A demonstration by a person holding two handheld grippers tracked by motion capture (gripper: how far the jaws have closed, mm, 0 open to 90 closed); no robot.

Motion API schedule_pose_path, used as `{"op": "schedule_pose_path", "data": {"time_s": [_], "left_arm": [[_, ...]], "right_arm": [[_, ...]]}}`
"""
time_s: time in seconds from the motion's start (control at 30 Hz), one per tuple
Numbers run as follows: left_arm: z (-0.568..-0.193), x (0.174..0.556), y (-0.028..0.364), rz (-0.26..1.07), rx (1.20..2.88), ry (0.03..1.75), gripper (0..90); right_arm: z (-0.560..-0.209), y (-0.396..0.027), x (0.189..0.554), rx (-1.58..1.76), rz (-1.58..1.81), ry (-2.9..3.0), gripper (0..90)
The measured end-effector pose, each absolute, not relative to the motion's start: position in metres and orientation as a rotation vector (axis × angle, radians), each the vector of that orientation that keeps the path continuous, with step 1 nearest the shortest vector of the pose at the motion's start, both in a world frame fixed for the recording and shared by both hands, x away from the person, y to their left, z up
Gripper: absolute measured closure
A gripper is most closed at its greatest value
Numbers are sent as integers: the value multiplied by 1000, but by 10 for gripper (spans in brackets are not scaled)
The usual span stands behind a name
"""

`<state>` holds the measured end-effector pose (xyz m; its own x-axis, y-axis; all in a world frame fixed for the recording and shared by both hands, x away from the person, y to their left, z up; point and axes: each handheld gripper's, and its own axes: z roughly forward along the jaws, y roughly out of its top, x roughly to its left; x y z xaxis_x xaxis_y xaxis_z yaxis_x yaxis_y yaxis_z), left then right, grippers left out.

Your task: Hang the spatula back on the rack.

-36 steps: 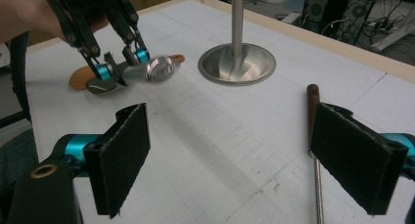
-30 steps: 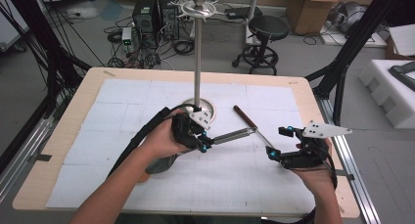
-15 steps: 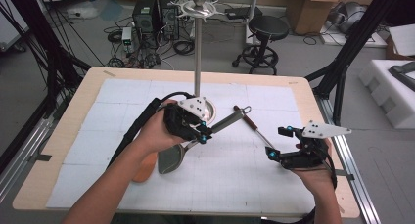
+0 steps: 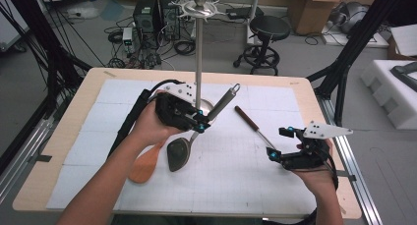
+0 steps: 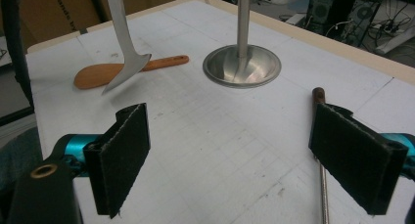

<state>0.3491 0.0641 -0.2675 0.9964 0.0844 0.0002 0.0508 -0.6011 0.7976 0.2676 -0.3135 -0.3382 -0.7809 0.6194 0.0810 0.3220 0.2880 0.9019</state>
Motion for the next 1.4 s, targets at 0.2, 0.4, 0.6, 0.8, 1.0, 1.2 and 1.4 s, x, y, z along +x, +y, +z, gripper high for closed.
{"op": "schedule_pose_path", "data": {"time_s": [0.2, 0.4, 0.6, 0.8, 1.0, 1.2, 1.4], "left_arm": [[-262, 354, 73, 53, 2171, 145, 746], [-254, 359, 86, 64, 2135, 185, 747], [-240, 366, 99, 75, 2107, 219, 747], [-228, 372, 111, 72, 2076, 244, 747], [-218, 381, 129, 75, 2031, 277, 747], [-211, 387, 143, 91, 2006, 315, 747], [-202, 392, 150, 112, 1989, 347, 747]], "right_arm": [[-338, -313, 268, 856, 1486, 2279, 145], [-338, -313, 268, 855, 1489, 2277, 145], [-338, -312, 268, 846, 1483, 2284, 145], [-339, -311, 269, 846, 1482, 2289, 145], [-339, -311, 268, 853, 1484, 2292, 145], [-339, -310, 268, 859, 1484, 2293, 145], [-340, -310, 269, 855, 1484, 2300, 145]]}}
